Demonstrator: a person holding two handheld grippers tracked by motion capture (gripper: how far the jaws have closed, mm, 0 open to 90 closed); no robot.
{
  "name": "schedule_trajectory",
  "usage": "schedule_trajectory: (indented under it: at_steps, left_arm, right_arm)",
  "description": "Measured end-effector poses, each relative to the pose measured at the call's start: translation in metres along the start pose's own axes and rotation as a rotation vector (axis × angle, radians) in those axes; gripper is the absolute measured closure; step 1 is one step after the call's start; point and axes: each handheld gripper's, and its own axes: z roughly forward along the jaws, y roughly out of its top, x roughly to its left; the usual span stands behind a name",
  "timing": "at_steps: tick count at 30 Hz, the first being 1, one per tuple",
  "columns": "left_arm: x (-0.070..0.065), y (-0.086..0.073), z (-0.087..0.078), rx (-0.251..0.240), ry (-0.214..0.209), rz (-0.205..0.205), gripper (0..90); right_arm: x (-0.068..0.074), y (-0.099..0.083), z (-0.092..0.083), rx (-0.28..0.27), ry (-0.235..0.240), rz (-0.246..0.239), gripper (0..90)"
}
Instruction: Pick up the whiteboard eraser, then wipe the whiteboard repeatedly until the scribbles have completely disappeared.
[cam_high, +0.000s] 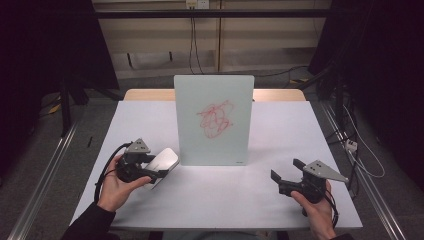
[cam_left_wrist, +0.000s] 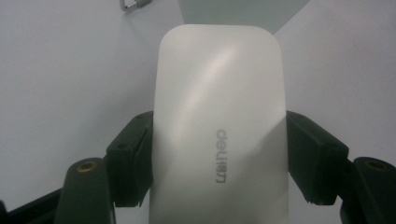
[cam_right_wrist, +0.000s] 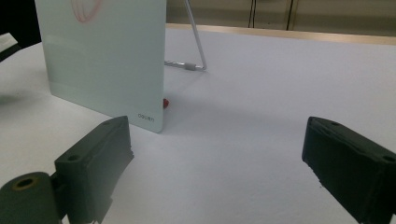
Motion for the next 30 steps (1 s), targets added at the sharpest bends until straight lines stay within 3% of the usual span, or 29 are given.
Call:
schedule_trajectory:
  at_steps: [4,11,18,30]
  left_arm:
    - [-0.002,0.000,-0.006,-0.051,0.015,-0.005,31.1]
    - [-0.003,-0.002,-0.010,-0.094,0.025,-0.022,31.1]
    - [-0.005,-0.002,-0.015,-0.163,0.068,-0.046,31.1]
    - [-0.016,-0.001,-0.019,-0.225,0.053,-0.015,31.1]
  right_arm:
    - [-0.002,0.000,-0.001,-0.002,0.003,0.013,8.3]
    - [-0.001,0.000,-0.001,0.001,0.005,0.006,8.3]
    - [-0.001,0.000,-0.001,0.002,0.011,-0.001,8.3]
    - [0.000,0.000,-0.001,0.000,0.005,0.016,8.3]
